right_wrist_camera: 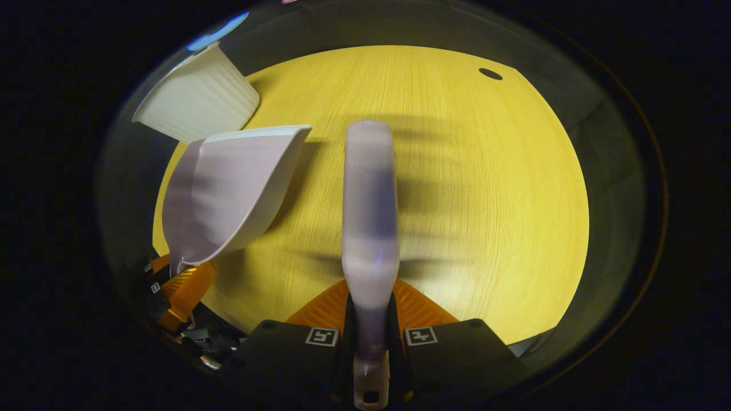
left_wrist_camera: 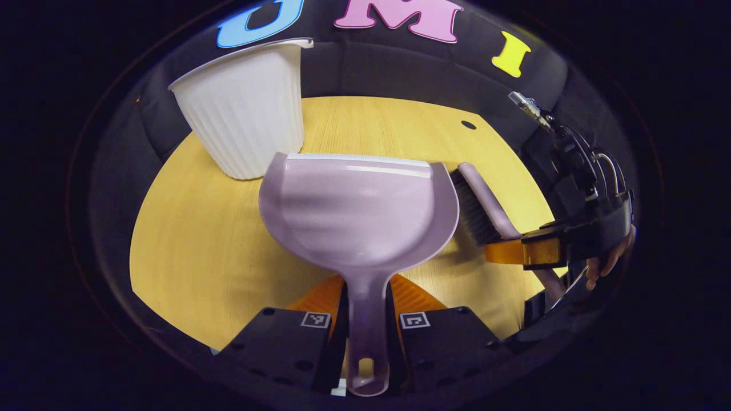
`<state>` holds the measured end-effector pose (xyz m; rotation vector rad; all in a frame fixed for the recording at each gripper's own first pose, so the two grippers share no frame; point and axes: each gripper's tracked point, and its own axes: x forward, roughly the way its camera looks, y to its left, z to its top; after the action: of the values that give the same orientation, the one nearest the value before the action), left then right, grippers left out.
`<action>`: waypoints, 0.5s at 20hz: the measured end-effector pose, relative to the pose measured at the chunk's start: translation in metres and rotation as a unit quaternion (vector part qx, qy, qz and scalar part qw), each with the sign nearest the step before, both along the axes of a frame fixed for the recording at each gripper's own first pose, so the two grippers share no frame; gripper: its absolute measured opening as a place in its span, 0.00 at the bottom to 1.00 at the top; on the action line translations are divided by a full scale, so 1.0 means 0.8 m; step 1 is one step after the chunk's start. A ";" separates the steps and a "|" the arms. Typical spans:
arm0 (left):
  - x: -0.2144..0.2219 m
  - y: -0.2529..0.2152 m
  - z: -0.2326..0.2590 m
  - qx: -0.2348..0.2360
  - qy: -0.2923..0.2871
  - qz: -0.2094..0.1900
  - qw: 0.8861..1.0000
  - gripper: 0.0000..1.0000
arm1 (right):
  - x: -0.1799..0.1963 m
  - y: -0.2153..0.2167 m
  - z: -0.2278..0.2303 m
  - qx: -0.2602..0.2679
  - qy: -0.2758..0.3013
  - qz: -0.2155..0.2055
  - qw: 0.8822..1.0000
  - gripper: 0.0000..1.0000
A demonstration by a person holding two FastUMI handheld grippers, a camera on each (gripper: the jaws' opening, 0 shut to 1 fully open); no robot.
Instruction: Pick up the small broom and dustpan from the desktop, sweep the trash into the dustpan with the broom, and then empty the trash into the garbage bin.
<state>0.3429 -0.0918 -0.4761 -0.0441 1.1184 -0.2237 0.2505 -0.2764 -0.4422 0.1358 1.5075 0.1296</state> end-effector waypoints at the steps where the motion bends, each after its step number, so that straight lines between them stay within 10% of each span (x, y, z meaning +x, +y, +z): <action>1: 0.001 -0.001 -0.004 -0.014 0.010 0.012 1.000 0.28 | 0.002 0.001 0.005 -0.003 0.005 -0.002 1.000 0.28; 10: -0.014 -0.015 -0.008 -0.004 0.057 0.019 0.998 0.28 | 0.017 0.011 0.008 -0.017 0.016 0.002 1.000 0.28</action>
<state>0.3321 -0.1041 -0.4829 -0.0863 1.2301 -0.1931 0.2642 -0.2675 -0.4358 0.1083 1.5411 0.1063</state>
